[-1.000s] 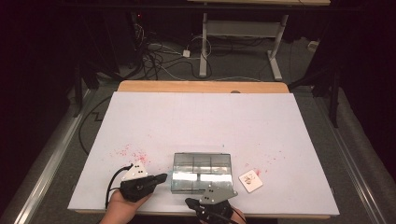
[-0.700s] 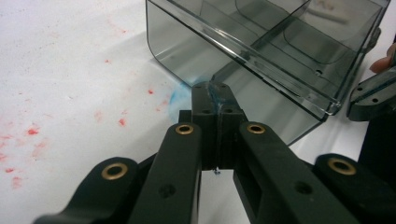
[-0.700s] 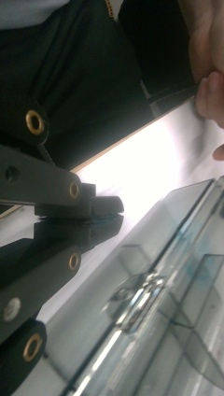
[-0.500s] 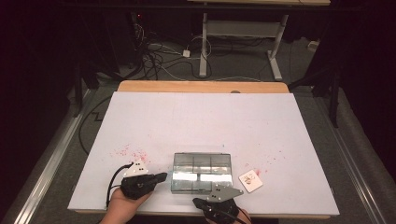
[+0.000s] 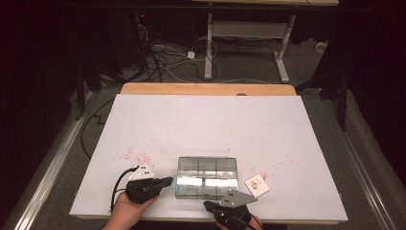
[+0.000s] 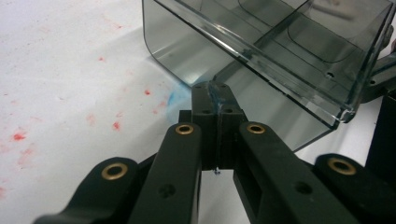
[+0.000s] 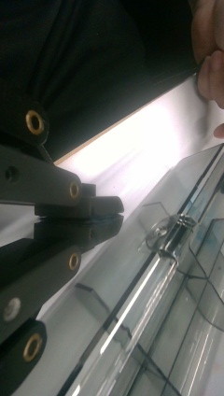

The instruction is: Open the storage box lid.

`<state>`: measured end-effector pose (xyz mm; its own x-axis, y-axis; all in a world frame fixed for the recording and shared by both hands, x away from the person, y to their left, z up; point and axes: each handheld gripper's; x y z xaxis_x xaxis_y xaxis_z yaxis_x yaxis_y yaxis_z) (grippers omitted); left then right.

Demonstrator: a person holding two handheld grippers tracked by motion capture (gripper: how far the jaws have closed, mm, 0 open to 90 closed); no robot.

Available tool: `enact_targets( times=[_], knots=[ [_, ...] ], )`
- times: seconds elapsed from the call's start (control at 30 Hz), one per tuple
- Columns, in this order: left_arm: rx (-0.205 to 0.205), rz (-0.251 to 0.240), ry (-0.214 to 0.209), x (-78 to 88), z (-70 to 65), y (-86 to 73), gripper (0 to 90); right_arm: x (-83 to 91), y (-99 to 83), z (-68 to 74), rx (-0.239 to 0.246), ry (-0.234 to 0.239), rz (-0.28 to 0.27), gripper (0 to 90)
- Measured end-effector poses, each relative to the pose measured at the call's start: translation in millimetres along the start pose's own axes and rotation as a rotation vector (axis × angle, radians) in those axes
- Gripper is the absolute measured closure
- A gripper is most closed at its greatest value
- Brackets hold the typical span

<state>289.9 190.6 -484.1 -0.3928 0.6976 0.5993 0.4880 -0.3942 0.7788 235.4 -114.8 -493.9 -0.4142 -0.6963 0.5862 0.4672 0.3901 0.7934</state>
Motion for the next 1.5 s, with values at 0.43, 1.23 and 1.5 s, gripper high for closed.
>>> enact_targets(
  times=[0.43,1.23,1.5],
  knots=[
    [-0.014,-0.011,0.001,3.1,-3.3,1.7,88.0,6.5,0.4,-4.7,-0.028,-0.009,-0.039,89.2],
    [-0.016,0.002,0.020,-9.0,-2.1,9.3,88.0,5.9,5.4,-2.4,-0.029,0.013,-0.076,89.2],
    [0.009,-0.001,0.024,-13.1,2.6,10.7,88.0,0.6,5.5,-0.1,-0.026,0.017,-0.074,89.2]
  ],
)
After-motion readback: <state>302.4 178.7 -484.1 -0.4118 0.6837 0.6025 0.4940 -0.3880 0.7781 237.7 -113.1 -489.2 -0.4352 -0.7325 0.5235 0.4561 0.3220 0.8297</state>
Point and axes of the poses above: each handheld gripper's, and its own axes: x roughly backward along the jaws, y roughly out of its top, z roughly to its left, and after that the axes turned 2 degrees about -x, right-handed
